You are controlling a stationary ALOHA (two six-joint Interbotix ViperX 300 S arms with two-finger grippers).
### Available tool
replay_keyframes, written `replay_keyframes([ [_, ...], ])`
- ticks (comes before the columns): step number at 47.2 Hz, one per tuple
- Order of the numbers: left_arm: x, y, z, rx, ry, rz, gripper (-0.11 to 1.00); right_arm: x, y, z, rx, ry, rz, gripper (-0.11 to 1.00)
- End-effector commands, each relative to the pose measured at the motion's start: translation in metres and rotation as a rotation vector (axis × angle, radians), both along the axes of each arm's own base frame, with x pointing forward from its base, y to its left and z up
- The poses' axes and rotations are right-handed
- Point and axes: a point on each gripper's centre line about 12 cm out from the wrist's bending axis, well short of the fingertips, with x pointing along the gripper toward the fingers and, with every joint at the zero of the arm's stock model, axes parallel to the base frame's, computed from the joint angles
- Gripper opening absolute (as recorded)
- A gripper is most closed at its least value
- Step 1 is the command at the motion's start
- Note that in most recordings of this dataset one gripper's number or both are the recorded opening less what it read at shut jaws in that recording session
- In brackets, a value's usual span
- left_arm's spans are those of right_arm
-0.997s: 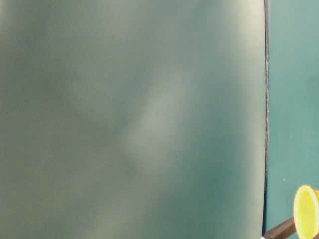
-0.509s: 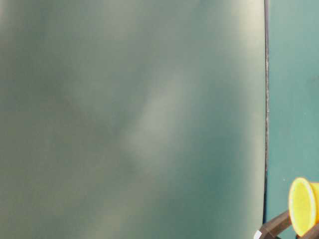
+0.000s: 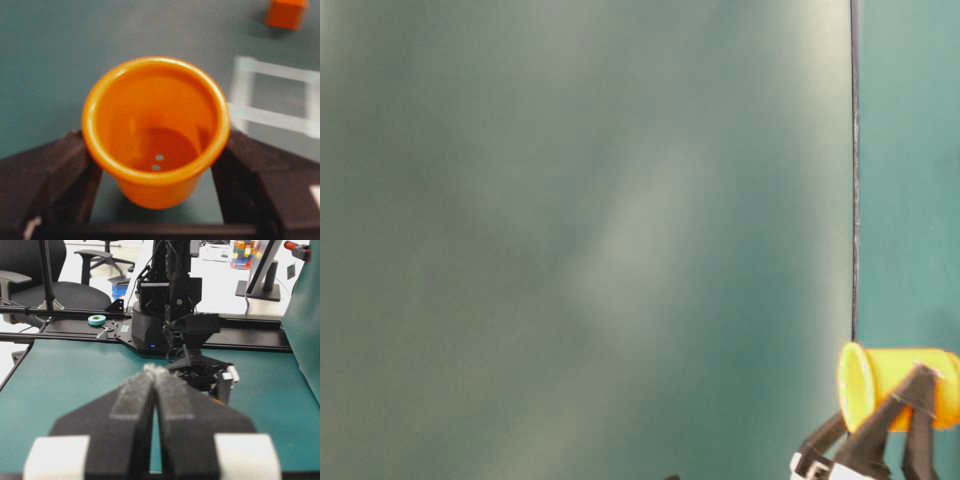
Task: Move the cup backward with left arm.
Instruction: 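Slide the gripped orange cup backward toward the table's far edge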
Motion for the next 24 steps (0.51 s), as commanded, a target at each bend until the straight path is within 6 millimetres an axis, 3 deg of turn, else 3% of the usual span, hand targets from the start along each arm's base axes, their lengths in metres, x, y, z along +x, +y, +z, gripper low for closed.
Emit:
replay_keyframes([
  [1, 0.006, 0.013, 0.01, 0.012, -0.036, 0.032, 0.63, 0.0, 0.0, 0.014, 0.0, -0.034, -0.001, 0.0],
  [15, 0.014, 0.056, 0.008, -0.014, 0.045, 0.145, 0.63, 0.0, 0.0, 0.014, 0.0, -0.034, -0.001, 0.0],
  [24, 0.014, 0.074, 0.008, -0.024, 0.066, 0.189, 0.63, 0.0, 0.0, 0.015, -0.002, -0.035, 0.0, 0.0],
])
